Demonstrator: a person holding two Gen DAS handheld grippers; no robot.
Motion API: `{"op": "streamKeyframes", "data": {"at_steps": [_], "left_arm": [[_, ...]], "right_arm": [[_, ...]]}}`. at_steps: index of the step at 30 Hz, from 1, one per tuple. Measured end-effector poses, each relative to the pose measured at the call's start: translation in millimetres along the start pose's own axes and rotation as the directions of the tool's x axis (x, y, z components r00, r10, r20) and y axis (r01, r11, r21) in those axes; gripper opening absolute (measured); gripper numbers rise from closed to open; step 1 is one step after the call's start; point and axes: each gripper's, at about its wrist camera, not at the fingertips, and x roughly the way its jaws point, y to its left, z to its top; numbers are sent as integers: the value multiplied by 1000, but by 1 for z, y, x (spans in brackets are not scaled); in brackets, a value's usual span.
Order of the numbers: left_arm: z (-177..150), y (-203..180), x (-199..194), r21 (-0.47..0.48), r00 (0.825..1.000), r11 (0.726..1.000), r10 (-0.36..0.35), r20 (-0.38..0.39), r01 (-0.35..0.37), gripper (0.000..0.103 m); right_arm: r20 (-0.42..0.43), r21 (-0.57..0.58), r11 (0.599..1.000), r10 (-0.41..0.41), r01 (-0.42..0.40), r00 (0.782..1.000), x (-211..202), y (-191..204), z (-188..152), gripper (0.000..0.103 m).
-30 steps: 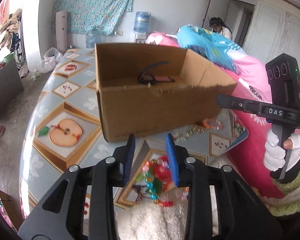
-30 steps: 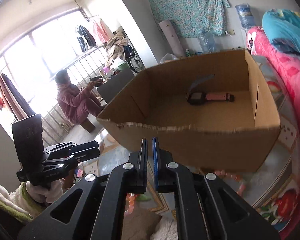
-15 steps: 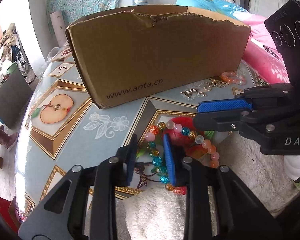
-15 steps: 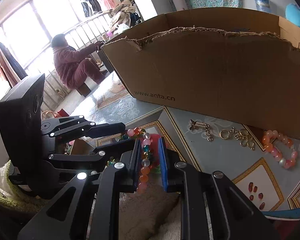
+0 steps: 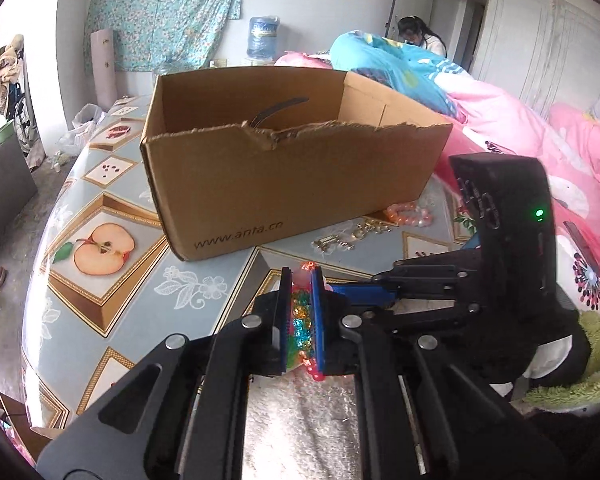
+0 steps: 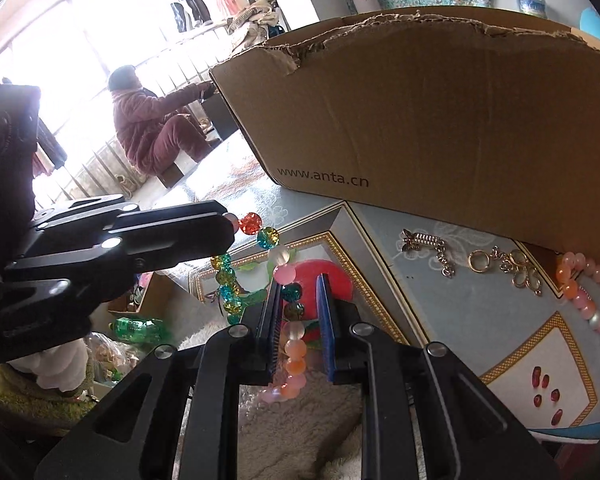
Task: Organize jewelry
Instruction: 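Carry the bracelet into the box and open the right gripper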
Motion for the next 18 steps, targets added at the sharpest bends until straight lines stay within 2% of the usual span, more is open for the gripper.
{"op": "streamKeyframes", "data": {"at_steps": [2,4,10,15,18], "left_arm": [[5,-9,-7,21,1000,1000,-5,10,5,9],[10,-18,-11,39,1000,999,-9,19,8,9],[35,-29,-40,75,998,997,-11,64,6,9],[78,-33,-66,99,986,995,-27,166,11,9],[107,-32,-72,118,972,993,-12,236,-16,9]], "right_arm": [[16,5,1000,2,-2,1000,-3,-1,1,17],[42,17,1000,20,-21,999,-16,-4,0,10],[135,18,998,53,-56,989,-67,-2,17,10],[227,-28,999,44,-38,973,-114,4,61,10],[269,-71,997,29,-10,963,-133,4,96,10]]}}
